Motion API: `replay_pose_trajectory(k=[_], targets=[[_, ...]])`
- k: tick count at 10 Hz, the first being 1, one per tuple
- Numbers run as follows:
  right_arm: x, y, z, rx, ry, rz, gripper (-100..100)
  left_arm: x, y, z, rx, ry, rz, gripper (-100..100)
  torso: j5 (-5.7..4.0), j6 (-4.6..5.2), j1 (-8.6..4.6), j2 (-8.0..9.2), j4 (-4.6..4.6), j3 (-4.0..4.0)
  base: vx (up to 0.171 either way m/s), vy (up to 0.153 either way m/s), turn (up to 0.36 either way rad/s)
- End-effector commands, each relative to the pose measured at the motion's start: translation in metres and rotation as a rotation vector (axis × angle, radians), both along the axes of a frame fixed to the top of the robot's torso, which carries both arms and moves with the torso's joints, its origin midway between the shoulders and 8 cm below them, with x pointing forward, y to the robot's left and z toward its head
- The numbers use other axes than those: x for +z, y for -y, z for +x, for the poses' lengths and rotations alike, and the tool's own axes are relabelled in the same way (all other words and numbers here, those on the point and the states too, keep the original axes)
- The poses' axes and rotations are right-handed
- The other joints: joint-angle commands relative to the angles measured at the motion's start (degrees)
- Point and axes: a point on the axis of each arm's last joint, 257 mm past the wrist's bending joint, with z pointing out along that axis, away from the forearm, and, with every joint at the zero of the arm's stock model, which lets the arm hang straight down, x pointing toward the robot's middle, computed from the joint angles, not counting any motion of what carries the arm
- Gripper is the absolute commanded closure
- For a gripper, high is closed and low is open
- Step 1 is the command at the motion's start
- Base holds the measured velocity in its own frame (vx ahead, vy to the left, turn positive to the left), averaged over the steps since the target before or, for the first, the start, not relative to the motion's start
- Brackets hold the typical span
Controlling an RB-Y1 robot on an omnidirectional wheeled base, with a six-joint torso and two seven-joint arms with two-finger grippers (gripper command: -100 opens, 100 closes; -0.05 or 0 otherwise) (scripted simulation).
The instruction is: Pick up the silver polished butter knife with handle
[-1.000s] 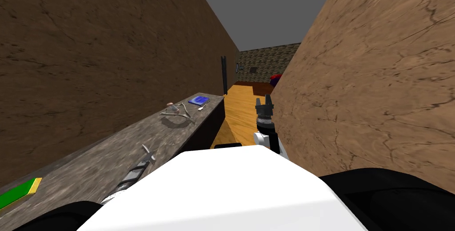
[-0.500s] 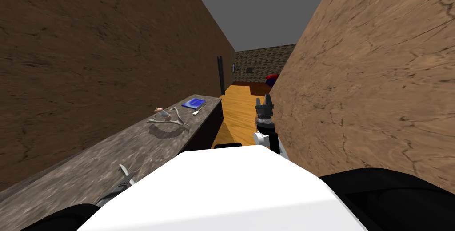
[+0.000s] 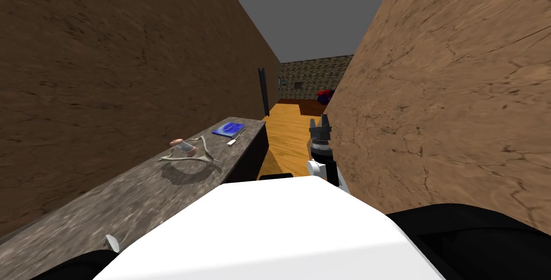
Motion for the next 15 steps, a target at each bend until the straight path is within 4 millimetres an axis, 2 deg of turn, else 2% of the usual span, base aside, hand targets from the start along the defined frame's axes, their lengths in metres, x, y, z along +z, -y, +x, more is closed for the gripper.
replay_pose_trajectory(k=[1,4,5,6,7,8,9,11,12,13,15], targets=[[0.000,0.000,0.000,0.000,0.000,0.000,0,-0.002,-0.005,-0.035,0.039,-0.072,-0.001,-100,0.00,0.00,0.00,0.00,0.00,0.00,0.135,0.017,-0.121],[0.000,0.000,0.000,0.000,0.000,0.000,0,-0.005,-0.013,-0.087,0.098,-0.184,-0.010,-100,0.00,0.00,0.03,-0.12,-0.03,-0.08,0.149,0.033,-0.120],[0.000,0.000,0.000,0.000,0.000,0.000,0,-0.008,-0.015,-0.112,0.124,-0.239,-0.021,-100,0.00,-0.01,-0.02,-0.10,-0.03,-0.07,0.181,0.034,-0.146],[0.000,0.000,0.000,0.000,0.000,0.000,0,-0.011,-0.014,-0.126,0.139,-0.270,-0.034,-100,0.00,0.00,0.01,-0.20,-0.04,-0.12,0.187,0.057,-0.101],[0.000,0.000,0.000,0.000,0.000,0.000,0,-0.010,-0.014,-0.116,0.128,-0.245,-0.026,-100,0.01,-0.01,0.06,-0.23,-0.06,-0.14,0.076,0.030,-0.015],[0.000,0.000,0.000,0.000,0.000,0.000,0,-0.010,-0.014,-0.118,0.130,-0.251,-0.027,0,0.00,-0.02,-0.04,0.05,-0.01,0.01,0.015,0.006,0.000],[0.000,0.000,0.000,0.000,0.000,0.000,0,-0.019,-0.016,-0.118,0.135,-0.248,-0.028,-100,-0.03,-0.03,-0.13,0.29,0.06,0.15,0.001,0.034,-0.034],[0.000,0.000,0.000,0.000,0.000,0.000,0,-0.029,-0.017,-0.117,0.140,-0.246,-0.031,-100,0.01,-0.02,0.01,0.49,0.11,0.28,-0.016,0.049,-0.041],[0.000,0.000,0.000,0.000,0.000,0.000,0,-0.025,-0.017,-0.117,0.138,-0.246,-0.030,-100,0.01,-0.03,0.03,0.53,0.12,0.30,-0.007,0.023,-0.008],[0.000,0.000,0.000,0.000,0.000,0.000,0,-0.025,-0.017,-0.117,0.138,-0.246,-0.030,100,-0.01,-0.04,-0.07,0.51,0.12,0.29,0.000,0.000,0.000],[0.000,0.000,0.000,0.000,0.000,0.000,0,-0.025,-0.017,-0.120,0.144,-0.251,-0.030,100,-0.01,0.06,-0.18,0.47,0.16,0.29,-0.002,0.002,0.010]])
